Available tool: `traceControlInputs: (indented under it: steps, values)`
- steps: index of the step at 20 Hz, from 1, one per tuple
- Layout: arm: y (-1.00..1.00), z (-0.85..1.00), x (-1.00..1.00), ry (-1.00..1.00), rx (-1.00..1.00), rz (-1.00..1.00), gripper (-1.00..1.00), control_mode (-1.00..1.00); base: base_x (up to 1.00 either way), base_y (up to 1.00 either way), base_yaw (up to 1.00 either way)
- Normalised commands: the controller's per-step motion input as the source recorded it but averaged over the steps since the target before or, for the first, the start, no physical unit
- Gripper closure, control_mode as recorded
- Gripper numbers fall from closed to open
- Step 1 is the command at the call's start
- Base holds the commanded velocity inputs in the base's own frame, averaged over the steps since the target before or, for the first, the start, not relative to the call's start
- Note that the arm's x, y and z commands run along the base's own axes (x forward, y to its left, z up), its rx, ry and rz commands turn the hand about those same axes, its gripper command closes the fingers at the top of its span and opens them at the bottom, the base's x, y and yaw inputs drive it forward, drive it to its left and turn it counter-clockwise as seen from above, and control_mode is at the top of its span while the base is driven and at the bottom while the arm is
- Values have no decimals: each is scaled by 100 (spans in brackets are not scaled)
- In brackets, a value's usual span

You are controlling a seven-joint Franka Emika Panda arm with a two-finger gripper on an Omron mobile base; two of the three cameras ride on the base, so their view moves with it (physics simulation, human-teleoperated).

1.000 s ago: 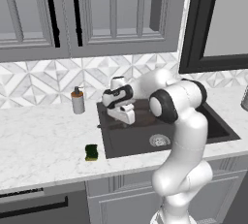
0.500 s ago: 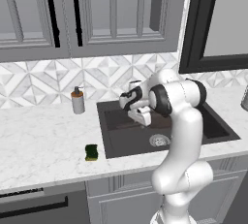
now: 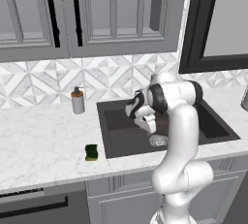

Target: Pick the pan and sponge and place them into the sink. Then turn on the water.

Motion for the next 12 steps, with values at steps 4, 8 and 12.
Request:
traceControlInputs:
  steps: [4,8,12]
  values:
    - [-5,-58,15,-1,0,-7,100,-100,0,0,0]
    - [0,-59,20,0,0,-6,100,-100,0,0,0]
    - [0,-55,23,0,0,-6,100,-100,0,0,0]
